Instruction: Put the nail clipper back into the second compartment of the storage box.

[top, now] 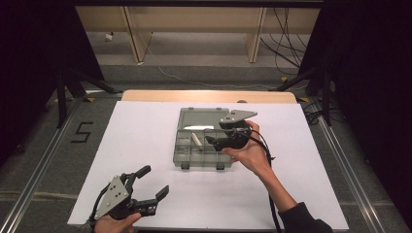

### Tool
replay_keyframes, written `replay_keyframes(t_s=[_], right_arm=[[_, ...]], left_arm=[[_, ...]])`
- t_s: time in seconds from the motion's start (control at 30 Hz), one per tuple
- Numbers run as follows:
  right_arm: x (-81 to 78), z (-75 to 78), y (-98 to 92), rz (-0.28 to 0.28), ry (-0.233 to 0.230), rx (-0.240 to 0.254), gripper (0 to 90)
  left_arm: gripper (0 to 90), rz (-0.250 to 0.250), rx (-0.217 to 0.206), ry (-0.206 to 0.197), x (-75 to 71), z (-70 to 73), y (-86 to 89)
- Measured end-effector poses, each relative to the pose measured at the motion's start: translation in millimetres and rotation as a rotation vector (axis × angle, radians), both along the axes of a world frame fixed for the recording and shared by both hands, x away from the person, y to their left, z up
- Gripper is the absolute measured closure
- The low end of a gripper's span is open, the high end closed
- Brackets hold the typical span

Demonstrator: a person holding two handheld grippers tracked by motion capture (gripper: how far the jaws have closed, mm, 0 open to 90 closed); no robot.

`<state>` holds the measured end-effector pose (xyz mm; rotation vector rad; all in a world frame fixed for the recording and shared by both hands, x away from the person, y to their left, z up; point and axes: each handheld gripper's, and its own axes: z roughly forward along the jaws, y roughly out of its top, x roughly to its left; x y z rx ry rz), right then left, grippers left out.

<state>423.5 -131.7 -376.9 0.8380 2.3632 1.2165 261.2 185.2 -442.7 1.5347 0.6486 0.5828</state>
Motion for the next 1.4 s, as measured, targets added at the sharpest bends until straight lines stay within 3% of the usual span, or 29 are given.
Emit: replay_keyframes(t_s=[0.07, 1.4], right_arm=[[-2.7, 0.1, -1.4, -0.004, -0.024, 0.014, 29.6], [-38.1, 1.4, -14.7, 0.028, -0.080, 0.067, 23.3]], left_arm=[[15.9, -0.001, 0.001, 0.000, -0.2, 0.0, -0.2], [15.9, -0.001, 0.002, -0.001, 0.0, 0.2, 0.2]])
